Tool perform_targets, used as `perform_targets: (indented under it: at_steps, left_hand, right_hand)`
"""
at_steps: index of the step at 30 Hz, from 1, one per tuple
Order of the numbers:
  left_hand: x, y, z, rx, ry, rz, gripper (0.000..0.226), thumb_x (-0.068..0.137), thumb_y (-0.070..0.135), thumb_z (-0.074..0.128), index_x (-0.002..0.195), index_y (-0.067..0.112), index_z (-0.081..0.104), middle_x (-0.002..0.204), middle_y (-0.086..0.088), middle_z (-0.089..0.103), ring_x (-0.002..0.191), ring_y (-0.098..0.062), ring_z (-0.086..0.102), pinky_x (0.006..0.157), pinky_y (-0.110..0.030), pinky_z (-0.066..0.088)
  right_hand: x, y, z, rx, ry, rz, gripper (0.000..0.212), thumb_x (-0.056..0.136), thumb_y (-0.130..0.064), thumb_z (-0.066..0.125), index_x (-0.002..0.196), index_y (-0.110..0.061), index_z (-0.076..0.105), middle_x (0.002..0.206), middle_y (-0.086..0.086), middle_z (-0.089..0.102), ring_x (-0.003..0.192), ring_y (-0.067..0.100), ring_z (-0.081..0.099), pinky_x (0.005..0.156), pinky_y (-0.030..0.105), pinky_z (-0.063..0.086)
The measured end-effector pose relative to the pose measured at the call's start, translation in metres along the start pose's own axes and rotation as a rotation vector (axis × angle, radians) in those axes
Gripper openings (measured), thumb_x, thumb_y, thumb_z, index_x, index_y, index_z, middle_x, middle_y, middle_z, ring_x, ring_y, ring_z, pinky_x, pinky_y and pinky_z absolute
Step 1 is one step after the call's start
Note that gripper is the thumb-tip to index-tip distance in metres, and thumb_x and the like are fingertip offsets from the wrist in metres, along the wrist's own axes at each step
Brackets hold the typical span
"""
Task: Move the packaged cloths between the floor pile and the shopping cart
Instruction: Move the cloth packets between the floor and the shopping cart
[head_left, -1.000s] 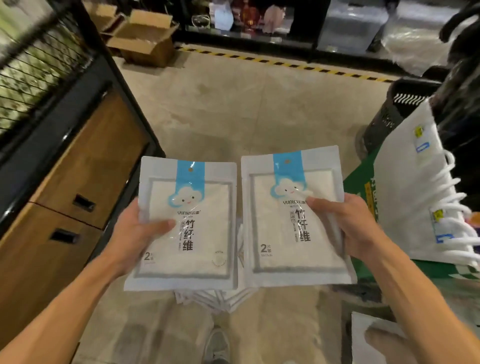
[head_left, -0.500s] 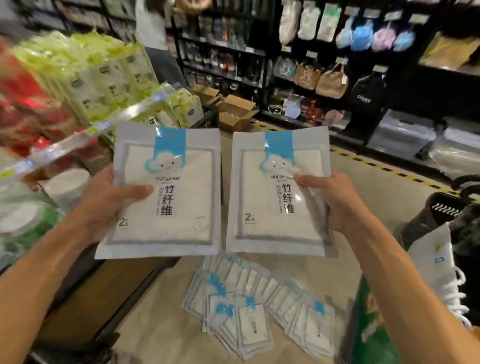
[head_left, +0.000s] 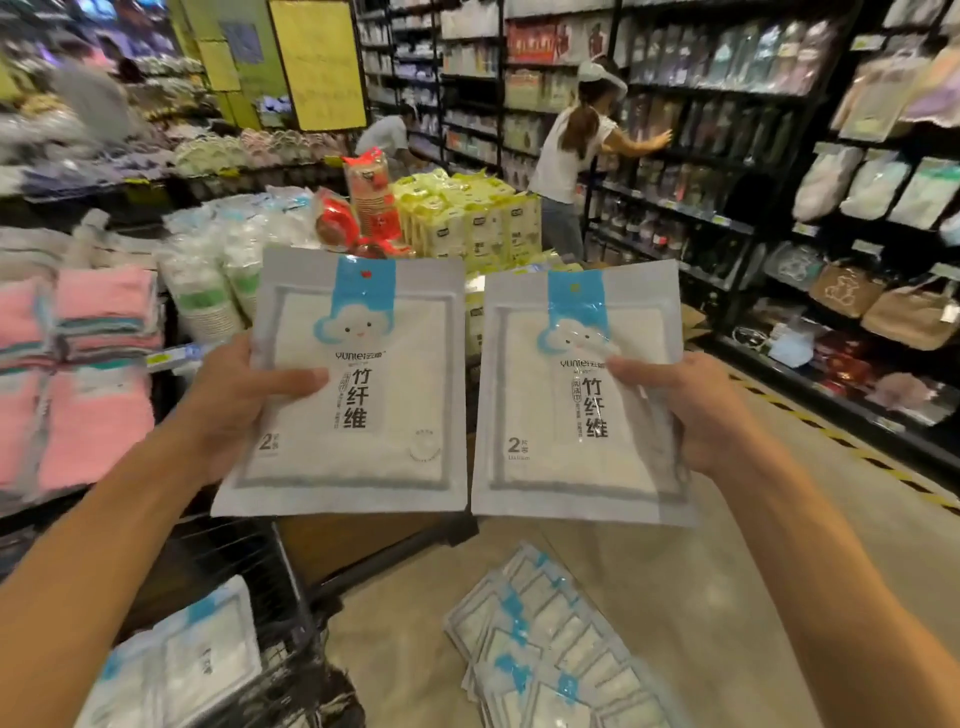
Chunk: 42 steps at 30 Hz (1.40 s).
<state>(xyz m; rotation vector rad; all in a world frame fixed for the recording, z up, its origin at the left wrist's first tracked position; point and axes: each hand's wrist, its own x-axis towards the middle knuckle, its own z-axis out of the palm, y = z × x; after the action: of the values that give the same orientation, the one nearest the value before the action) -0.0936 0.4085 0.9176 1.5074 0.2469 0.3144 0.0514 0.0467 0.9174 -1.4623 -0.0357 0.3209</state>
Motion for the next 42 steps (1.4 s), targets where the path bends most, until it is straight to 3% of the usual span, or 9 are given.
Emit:
perform_targets:
  at_steps: [5,11,14,18,21,28,35,39,42]
  left_hand:
    - [-0.102,0.028,-0.024,0.016,0.194,0.054,0.048,0.067,-0.001,0.072,0.114,0.008,0.068,0.103,-0.013,0.078,0.086,-0.027,0.077,0.063,-0.034,0.062]
    - [-0.194,0.048,-0.072,0.02,0.373,0.104,0.063,0.067,0.002,0.076,0.128,0.002,0.062,0.108,-0.018,0.076,0.088,-0.032,0.076,0.065,-0.04,0.063]
    - [-0.236,0.052,-0.099,0.033,0.421,0.084,0.097,0.041,0.023,0.099,0.129,0.003,0.063,0.117,-0.021,0.073,0.1,-0.04,0.073,0.078,-0.053,0.061]
    - [-0.286,0.051,-0.139,0.046,0.531,0.076,0.096,0.039,0.022,0.099,0.127,0.004,0.064,0.118,-0.02,0.073,0.104,-0.042,0.071,0.089,-0.062,0.056]
    - [-0.319,0.051,-0.171,0.053,0.6,0.072,0.073,0.06,0.006,0.087,0.129,0.003,0.063,0.117,-0.018,0.073,0.105,-0.041,0.071,0.095,-0.061,0.054]
    - [-0.379,0.051,-0.25,0.106,0.684,0.01,0.038,0.077,-0.002,0.07,0.111,0.013,0.065,0.098,-0.005,0.079,0.085,-0.025,0.077,0.059,-0.034,0.063]
    - [-0.398,0.043,-0.315,0.07,0.669,-0.012,0.046,0.075,-0.002,0.068,0.117,0.015,0.061,0.101,-0.006,0.079,0.087,-0.026,0.077,0.06,-0.036,0.063]
    - [-0.388,0.023,-0.346,0.049,0.69,-0.048,0.039,0.078,-0.004,0.069,0.11,0.015,0.062,0.1,-0.007,0.079,0.088,-0.028,0.077,0.065,-0.041,0.064]
    - [-0.371,0.003,-0.365,0.045,0.696,-0.084,0.052,0.072,0.002,0.074,0.121,0.009,0.06,0.108,-0.01,0.077,0.093,-0.029,0.076,0.074,-0.047,0.063]
  right_hand:
    - [-0.041,-0.002,0.038,0.006,-0.172,0.004,0.031,0.082,-0.008,0.081,0.111,0.0,0.072,0.094,0.015,0.08,0.081,0.031,0.079,0.074,0.042,0.061]
    - [-0.081,0.001,0.096,-0.038,-0.341,-0.015,0.037,0.079,-0.012,0.084,0.11,0.003,0.073,0.1,0.021,0.079,0.096,0.042,0.076,0.089,0.055,0.06]
    - [-0.101,0.004,0.133,-0.066,-0.415,-0.039,0.055,0.064,-0.023,0.093,0.107,0.005,0.074,0.102,0.024,0.077,0.102,0.05,0.072,0.096,0.063,0.056]
    - [-0.126,0.015,0.186,-0.079,-0.508,-0.042,0.036,0.074,-0.015,0.087,0.103,0.002,0.075,0.098,0.02,0.079,0.081,0.033,0.077,0.072,0.039,0.064]
    - [-0.149,0.025,0.228,-0.061,-0.575,-0.049,0.02,0.083,-0.005,0.08,0.102,0.001,0.075,0.094,0.017,0.08,0.071,0.025,0.077,0.062,0.032,0.064]
    - [-0.202,0.055,0.319,-0.041,-0.603,-0.023,0.032,0.079,-0.005,0.084,0.108,0.003,0.073,0.097,0.017,0.08,0.086,0.033,0.078,0.083,0.044,0.062]
    - [-0.222,0.078,0.376,-0.023,-0.582,0.003,0.021,0.078,0.0,0.083,0.097,0.0,0.075,0.087,0.013,0.08,0.074,0.026,0.077,0.069,0.035,0.065]
    - [-0.215,0.088,0.396,-0.049,-0.571,0.034,0.027,0.079,-0.001,0.082,0.104,0.005,0.074,0.099,0.02,0.079,0.09,0.034,0.077,0.084,0.045,0.063]
    - [-0.199,0.096,0.409,-0.083,-0.557,0.064,0.034,0.08,-0.002,0.082,0.111,0.005,0.071,0.1,0.018,0.079,0.09,0.033,0.078,0.08,0.045,0.065]
